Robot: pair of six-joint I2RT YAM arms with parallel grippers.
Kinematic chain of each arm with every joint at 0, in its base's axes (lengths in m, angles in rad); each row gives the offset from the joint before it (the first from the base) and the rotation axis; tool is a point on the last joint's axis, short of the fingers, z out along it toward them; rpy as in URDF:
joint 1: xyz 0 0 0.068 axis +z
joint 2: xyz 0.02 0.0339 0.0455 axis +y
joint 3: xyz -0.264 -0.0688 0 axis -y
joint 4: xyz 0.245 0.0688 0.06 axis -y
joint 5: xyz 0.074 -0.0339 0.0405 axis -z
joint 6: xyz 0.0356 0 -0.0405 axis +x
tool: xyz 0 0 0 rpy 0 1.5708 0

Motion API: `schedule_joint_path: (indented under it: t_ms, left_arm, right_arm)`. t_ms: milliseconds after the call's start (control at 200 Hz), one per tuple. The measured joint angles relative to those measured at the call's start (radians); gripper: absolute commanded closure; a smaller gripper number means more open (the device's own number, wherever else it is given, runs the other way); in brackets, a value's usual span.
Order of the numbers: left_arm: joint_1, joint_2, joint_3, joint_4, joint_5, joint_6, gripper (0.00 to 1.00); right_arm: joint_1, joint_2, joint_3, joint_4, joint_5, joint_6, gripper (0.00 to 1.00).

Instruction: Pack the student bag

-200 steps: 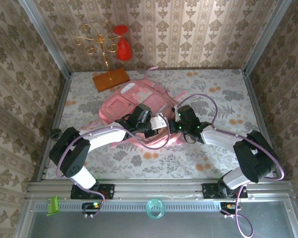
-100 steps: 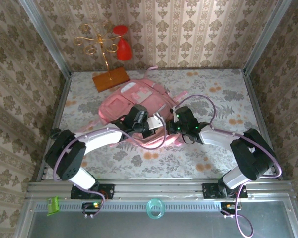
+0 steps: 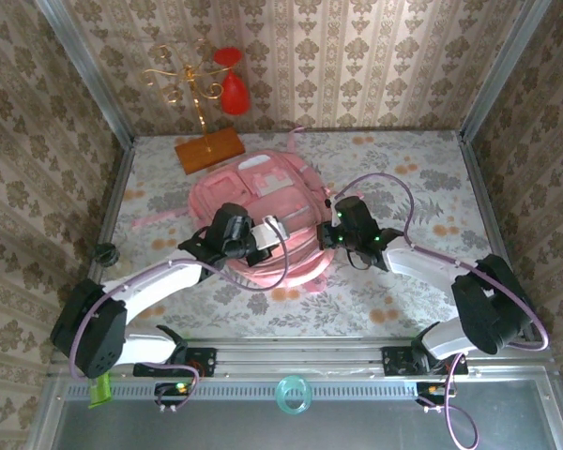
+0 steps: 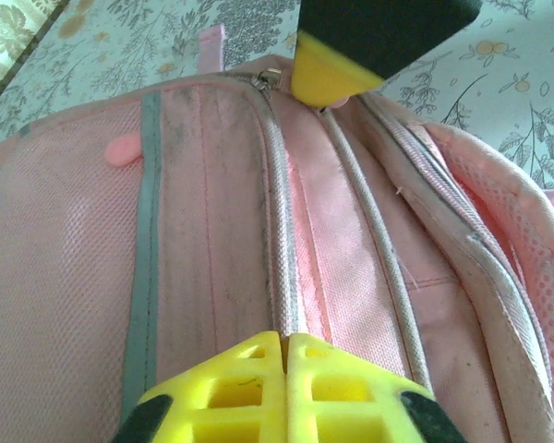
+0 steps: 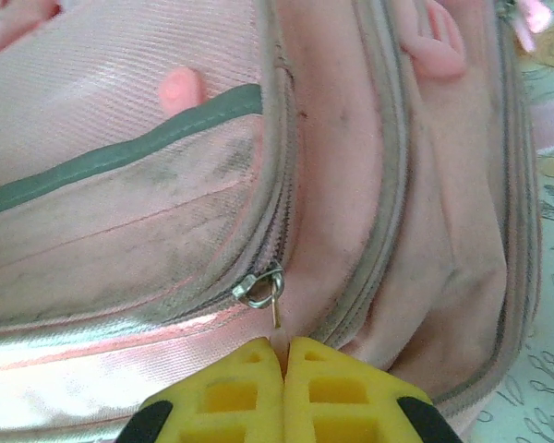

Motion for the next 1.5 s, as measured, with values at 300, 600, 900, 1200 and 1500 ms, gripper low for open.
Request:
schedule_joint_path:
  t_ms: [300, 600, 900, 1200, 1500]
  left_arm:
    - [-0.097, -0.005, 0.018, -0.030, -0.071, -0.050, 0.35]
    - [-0.146, 0.211, 0.177, 0.001, -0.123, -0.033, 0.60]
    - [-0.122, 0.232, 0.190, -0.008, -0.053, 0.027, 1.00]
    - [-0.009, 0.093, 0.055, 0.016, 0.175, 0.106, 1.00]
    - [0.091, 0.047, -0.004, 0.021, 0.371, 0.189, 1.00]
  right_arm:
    - [0.058, -0.108, -0.058, 0.005, -0.001, -0.012, 1.00]
    - [0.100, -0.154, -0.097, 0.022, -0.020, -0.017, 1.00]
    - [0.097, -0.165, -0.121, 0.014, 0.011, -0.023, 1.00]
    - [0.082, -0.159, -0.087, -0.005, 0.005, -0.050, 1.00]
    - [0.073, -0.129, -0.040, -0.022, 0.010, -0.083, 1.00]
